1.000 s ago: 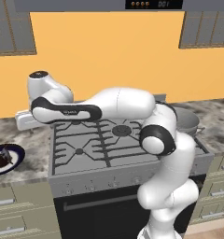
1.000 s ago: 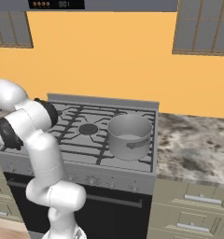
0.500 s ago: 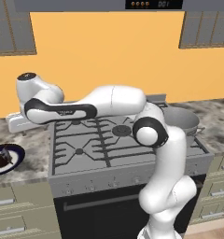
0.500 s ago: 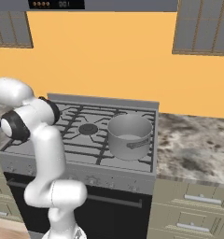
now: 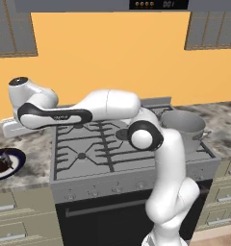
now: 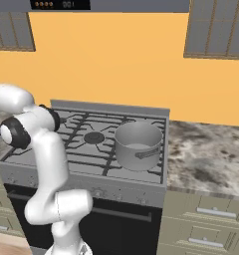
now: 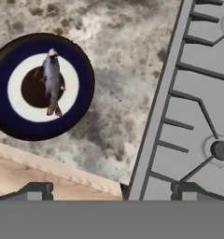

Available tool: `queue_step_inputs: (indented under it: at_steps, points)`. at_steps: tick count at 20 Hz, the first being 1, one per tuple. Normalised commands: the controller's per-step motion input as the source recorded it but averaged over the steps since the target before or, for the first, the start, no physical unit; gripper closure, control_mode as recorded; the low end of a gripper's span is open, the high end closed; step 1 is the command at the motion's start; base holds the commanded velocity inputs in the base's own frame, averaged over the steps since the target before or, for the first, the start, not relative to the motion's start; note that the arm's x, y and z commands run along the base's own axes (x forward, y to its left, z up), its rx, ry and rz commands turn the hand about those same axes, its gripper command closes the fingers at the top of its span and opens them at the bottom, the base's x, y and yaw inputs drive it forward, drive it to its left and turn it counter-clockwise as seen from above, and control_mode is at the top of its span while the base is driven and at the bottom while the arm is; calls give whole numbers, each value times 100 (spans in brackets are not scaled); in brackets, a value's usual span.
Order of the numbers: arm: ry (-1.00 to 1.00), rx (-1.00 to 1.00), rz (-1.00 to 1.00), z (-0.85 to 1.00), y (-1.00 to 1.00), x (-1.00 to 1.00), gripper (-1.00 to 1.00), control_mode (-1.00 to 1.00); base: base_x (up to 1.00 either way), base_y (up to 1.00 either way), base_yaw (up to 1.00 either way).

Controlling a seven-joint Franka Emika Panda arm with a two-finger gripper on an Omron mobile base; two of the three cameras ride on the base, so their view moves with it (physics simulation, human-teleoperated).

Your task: Retrieve the frozen meat and place it in the pot on a burner. Then turn the burner on.

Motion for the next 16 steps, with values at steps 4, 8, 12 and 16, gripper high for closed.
queue_step_inputs:
  at_steps: [4, 8, 12, 16]
  points:
    - [-5, 0, -4, -9, 22, 6, -100, -100, 0, 0, 0]
    - [-2, 0, -5, -18, 31, 4, -100, -100, 0, 0, 0]
    - [0, 0, -3, -21, 36, 4, -100, -100, 0, 0, 0]
    - [0, 0, 0, -15, 41, 1, -100, -100, 0, 0, 0]
